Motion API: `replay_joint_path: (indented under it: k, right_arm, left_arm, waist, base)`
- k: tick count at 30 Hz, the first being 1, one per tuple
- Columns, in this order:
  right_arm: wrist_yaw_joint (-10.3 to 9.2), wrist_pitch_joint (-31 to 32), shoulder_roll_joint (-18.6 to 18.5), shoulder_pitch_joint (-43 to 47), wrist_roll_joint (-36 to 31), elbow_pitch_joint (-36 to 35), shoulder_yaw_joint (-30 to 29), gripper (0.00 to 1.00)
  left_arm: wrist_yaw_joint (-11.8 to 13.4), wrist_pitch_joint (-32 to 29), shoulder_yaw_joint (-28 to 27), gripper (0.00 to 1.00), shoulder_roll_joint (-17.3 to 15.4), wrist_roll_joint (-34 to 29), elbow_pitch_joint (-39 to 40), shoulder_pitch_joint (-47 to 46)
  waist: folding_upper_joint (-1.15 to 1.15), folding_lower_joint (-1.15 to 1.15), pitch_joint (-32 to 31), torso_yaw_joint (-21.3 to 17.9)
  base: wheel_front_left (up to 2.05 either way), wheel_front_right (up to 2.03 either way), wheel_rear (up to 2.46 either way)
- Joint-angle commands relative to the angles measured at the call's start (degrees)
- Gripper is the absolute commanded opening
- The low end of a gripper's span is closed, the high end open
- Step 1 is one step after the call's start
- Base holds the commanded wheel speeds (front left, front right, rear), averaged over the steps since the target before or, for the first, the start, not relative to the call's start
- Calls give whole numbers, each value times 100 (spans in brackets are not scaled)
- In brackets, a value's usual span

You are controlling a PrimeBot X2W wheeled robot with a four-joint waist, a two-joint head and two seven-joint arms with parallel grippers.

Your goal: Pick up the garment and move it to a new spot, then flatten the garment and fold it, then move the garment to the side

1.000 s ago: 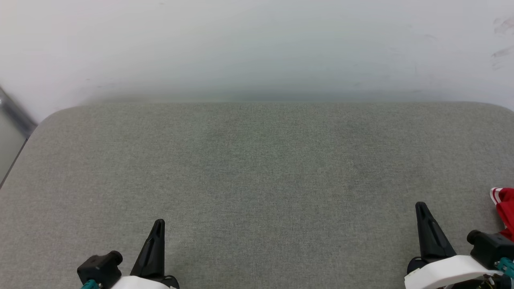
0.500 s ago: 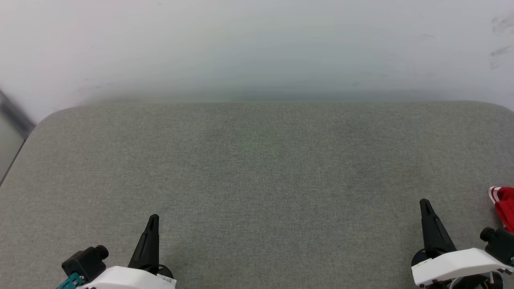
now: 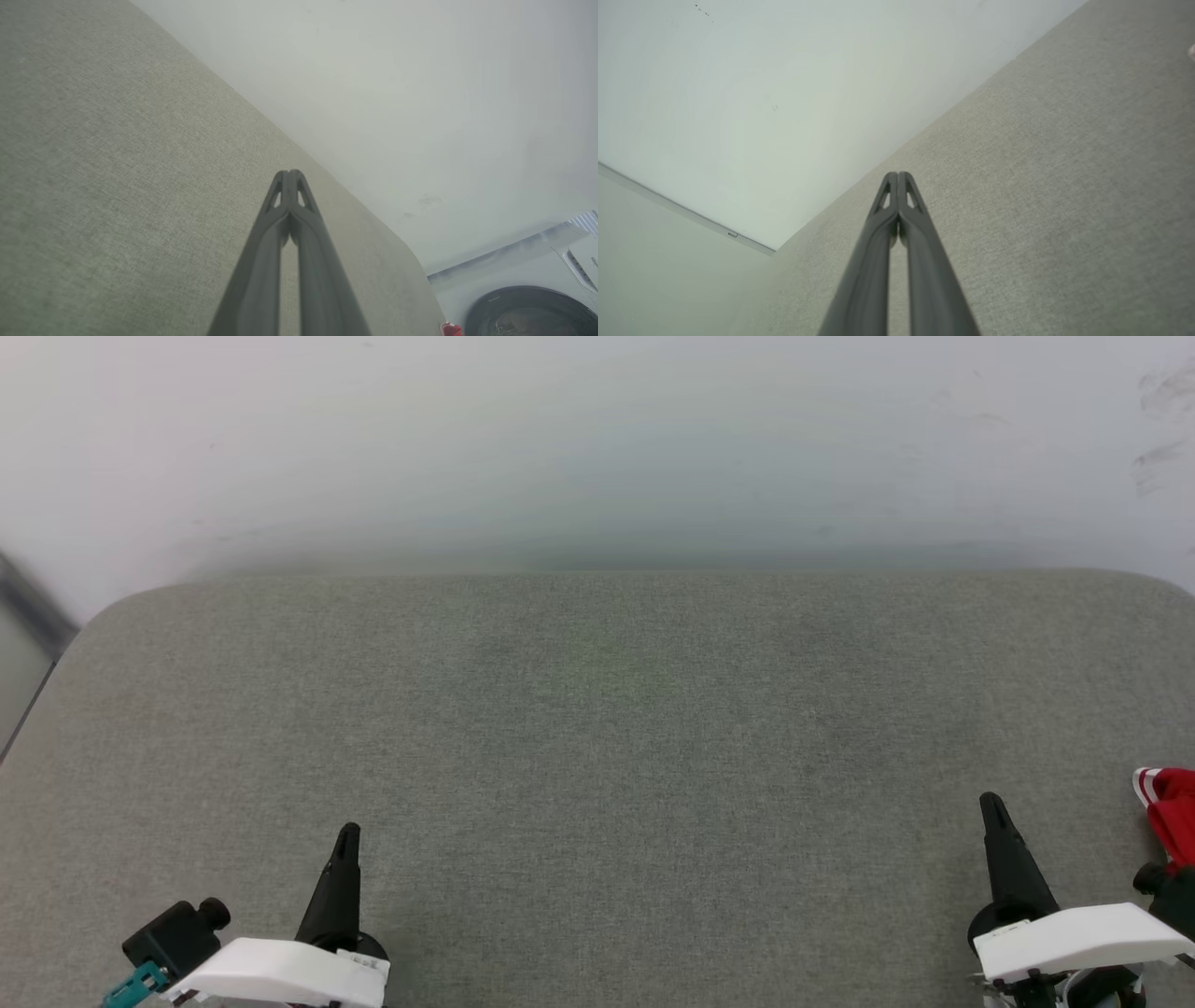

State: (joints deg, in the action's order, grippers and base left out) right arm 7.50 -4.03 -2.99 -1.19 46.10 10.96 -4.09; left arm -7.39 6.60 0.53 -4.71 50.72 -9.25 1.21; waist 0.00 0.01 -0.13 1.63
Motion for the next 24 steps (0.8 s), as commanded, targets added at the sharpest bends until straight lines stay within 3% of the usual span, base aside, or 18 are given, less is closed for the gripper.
replay_joint_path:
  k: [1,24]
  right_arm:
    - [0,28,7,-147,172,-49,-21,0]
    - [0,399,11,-294,1766,78,-103,0]
  left_arm:
    - [-6,-37,-33,0,-27,156,44,-151]
    - [-9,-418,-181,0,-26,1672,-133,-368]
  waist:
    - [0,-1,0,-2]
    - [0,-1,9,-47]
  base:
    - [0,0,0]
    - [0,0,0]
